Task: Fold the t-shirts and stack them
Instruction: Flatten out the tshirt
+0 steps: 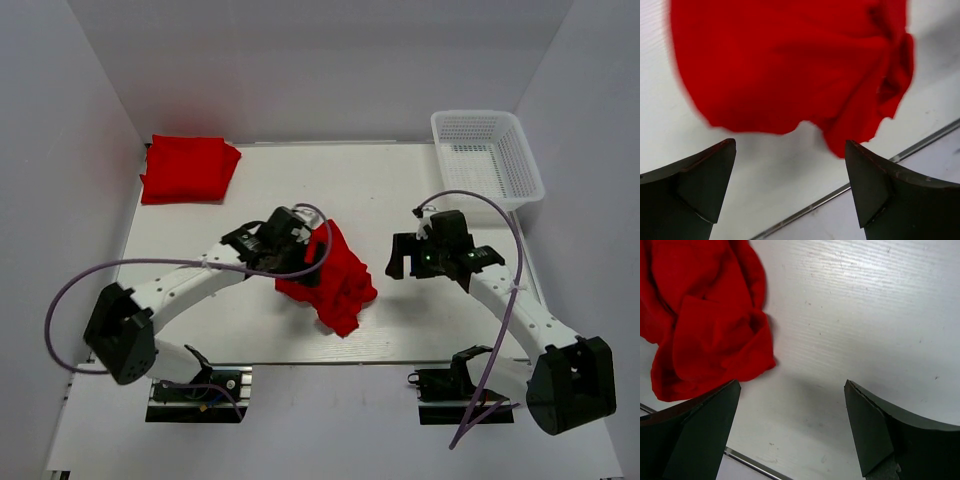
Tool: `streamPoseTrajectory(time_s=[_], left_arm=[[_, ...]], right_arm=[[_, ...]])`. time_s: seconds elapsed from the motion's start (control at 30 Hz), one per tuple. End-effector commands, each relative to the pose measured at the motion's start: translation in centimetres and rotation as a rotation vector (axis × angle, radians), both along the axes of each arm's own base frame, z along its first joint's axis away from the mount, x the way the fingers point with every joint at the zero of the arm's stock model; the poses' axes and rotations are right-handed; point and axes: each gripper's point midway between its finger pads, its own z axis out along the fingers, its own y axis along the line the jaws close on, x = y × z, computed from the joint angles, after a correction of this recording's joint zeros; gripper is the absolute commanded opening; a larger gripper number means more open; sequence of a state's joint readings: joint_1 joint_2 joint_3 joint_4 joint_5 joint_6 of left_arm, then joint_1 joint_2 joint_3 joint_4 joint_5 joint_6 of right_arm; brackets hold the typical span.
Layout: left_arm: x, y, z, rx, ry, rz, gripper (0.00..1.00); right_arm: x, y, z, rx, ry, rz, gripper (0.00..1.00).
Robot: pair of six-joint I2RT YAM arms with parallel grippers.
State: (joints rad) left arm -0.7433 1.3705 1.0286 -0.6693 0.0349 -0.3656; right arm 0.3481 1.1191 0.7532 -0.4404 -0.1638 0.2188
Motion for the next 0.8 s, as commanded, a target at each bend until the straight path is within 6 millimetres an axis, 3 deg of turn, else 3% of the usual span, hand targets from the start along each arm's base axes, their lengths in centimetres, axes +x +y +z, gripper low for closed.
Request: streamPoseTrajectory(time_s=[0.0,0.2,0.23,0.37,0.6,0.7,0.73,0.77], left_arm=[[-0.9,-5.7,1.5,-0.092,-0.041,-0.186,1.0],[-1.8,-7.7,1.4,-0.076,-0.073,-0.224,1.0],[-1.8,-7.5,0.0,-0.043,-0.043,-0.21,1.0],[-1.9,-7.9,-1.7,0.047,-0.029,-0.202,0.96],[-2.2,-7.7,-3.3,0.075,-0.039,-0.194,0.88],[-2.4,-7.5,-4.4,0.096,-0.015,-0.188,0.73],[-2.2,-7.6,-4.3,0.089,-0.025,-0.173,0.57],[-2.2,-7.6,-4.5,0.087,-0.027,-0.172,0.49]], right_arm=[[-0.5,0.4,0.6,0.057,-0.022,-0.021,0.9],[-1.0,1.7,0.7,0.135,0.004,-0.007,0.9],[-1.0,1.9,0.9,0.152,0.007,0.003,0.9],[-0.9,3.2,1.4,0.211,0.005,0.042,0.9],[-0.9,5.7,1.6,0.312,0.053,0.11,0.9],[-0.8,6.8,1.8,0.341,0.06,0.131,0.9],[-0.7,7.1,1.4,0.341,0.078,0.138,0.9],[-0.8,7.5,1.4,0.345,0.084,0.153,0.9]])
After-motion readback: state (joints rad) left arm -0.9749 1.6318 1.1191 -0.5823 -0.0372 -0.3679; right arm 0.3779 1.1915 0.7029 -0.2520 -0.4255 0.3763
